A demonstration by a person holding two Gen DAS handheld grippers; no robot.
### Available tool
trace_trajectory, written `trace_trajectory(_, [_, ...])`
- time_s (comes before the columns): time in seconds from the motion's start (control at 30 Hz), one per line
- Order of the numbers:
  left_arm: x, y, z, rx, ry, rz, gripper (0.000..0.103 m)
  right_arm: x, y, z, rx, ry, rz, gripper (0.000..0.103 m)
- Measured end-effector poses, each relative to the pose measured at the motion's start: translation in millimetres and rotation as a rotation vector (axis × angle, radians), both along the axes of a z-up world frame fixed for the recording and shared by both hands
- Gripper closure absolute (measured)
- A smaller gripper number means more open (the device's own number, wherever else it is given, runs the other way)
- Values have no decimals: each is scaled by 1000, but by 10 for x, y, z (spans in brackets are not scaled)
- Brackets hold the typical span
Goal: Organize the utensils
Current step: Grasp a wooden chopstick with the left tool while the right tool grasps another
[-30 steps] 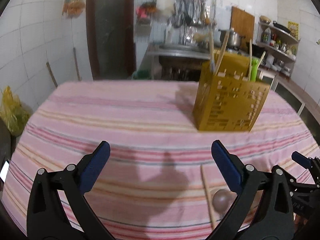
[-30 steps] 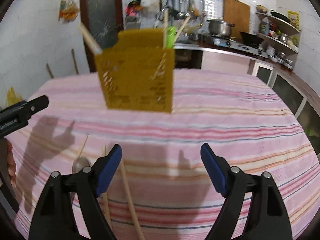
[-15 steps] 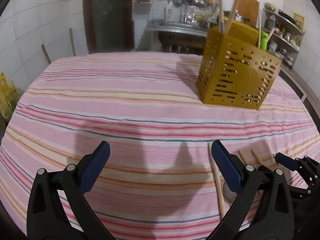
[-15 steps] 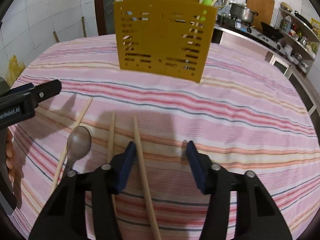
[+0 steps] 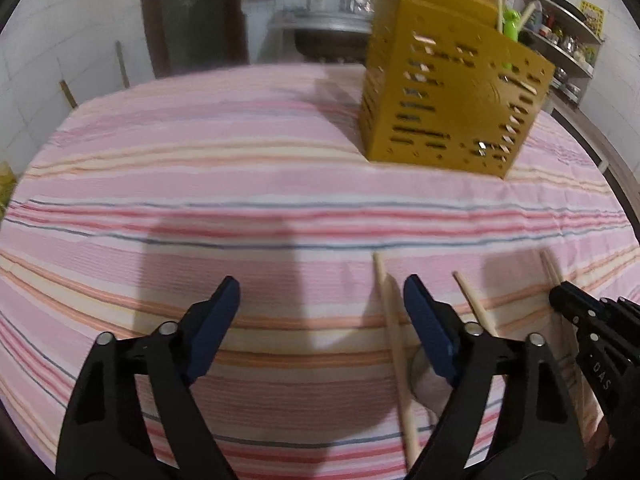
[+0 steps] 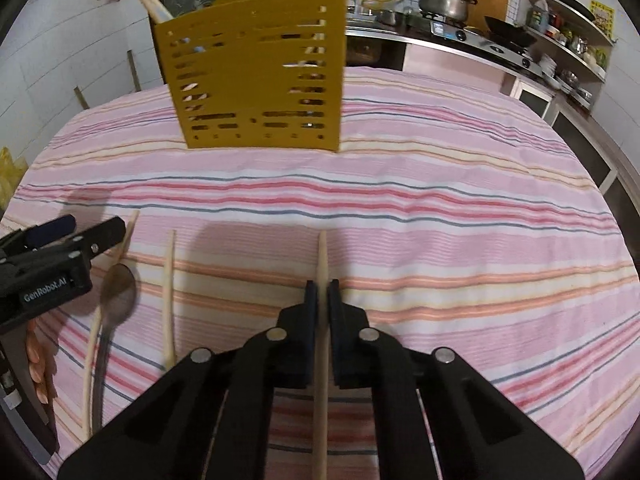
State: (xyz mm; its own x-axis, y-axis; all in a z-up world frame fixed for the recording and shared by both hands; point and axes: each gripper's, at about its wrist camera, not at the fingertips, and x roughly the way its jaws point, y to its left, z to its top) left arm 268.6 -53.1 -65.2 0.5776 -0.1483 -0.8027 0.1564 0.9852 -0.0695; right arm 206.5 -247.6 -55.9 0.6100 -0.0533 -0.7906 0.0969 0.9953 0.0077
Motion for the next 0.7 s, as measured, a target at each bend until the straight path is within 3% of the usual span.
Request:
trace_trajectory(0.1, [-13, -67, -25, 13, 4, -4, 33, 36, -17, -4, 16, 5, -3, 97])
trace_trajectory(0.47, [-54, -232, -18, 29, 13, -34, 76, 228, -103, 35, 68, 34, -2, 96])
trace_trajectory(0.7, [-13, -250, -14, 10, 23, -7, 95, 260, -64, 8, 41, 2, -12, 96])
